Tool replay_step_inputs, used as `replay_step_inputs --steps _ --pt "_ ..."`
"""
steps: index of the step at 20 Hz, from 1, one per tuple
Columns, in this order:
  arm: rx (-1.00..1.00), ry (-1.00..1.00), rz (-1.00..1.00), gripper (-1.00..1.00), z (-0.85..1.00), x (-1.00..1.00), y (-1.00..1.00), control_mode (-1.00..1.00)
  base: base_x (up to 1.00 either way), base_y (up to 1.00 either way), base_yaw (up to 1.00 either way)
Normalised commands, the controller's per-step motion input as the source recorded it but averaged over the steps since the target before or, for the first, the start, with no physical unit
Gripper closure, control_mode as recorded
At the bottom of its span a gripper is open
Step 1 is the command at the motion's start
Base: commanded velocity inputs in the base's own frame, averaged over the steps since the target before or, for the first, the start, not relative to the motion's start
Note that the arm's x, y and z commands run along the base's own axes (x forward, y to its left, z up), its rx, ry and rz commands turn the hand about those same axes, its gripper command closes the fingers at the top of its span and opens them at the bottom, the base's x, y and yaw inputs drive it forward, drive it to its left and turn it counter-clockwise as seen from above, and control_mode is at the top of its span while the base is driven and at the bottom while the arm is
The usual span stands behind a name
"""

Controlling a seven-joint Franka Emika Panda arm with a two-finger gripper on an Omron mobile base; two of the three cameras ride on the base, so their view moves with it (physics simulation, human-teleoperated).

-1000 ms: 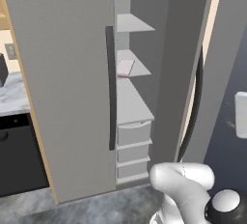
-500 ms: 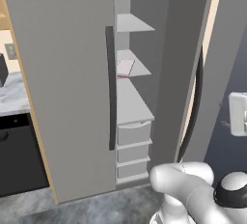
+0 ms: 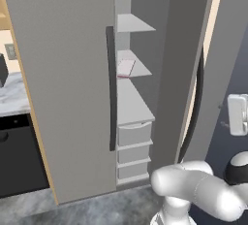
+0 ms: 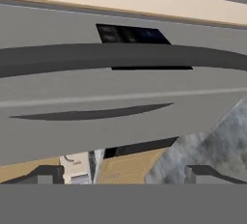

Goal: The ice cube tray has been filled with water. Take the tray and place it in the freezer to make ice. Close the freezer door after placing the tray.

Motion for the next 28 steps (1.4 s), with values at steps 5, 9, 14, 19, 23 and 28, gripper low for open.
replay_step_inputs --steps 5,9,14,19,23,28 --pt "0.0 0.0 0.04 -1.0 -0.21 0.23 -0.15 -1.0 0.0 0.0 0.0" --pt "0.0 0.0 0.0 -1.0 -0.24 0.18 -0.01 -1.0 0.0 0.0 0.0" --pt "0.0 0.0 0.0 -1.0 -0.28 0.18 0.0 -1.0 0.0 0.0 0.0" --pt "0.0 0.0 0.0 -1.0 -0.28 0.14 0.0 -1.0 0.0 0.0 0.0" --pt "0.0 0.0 0.0 -1.0 -0.26 0.14 0.0 -1.0 0.0 0.0 0.0" --pt "0.0 0.0 0.0 -1.0 -0.25 0.15 0.0 -1.0 0.0 0.0 0.0"
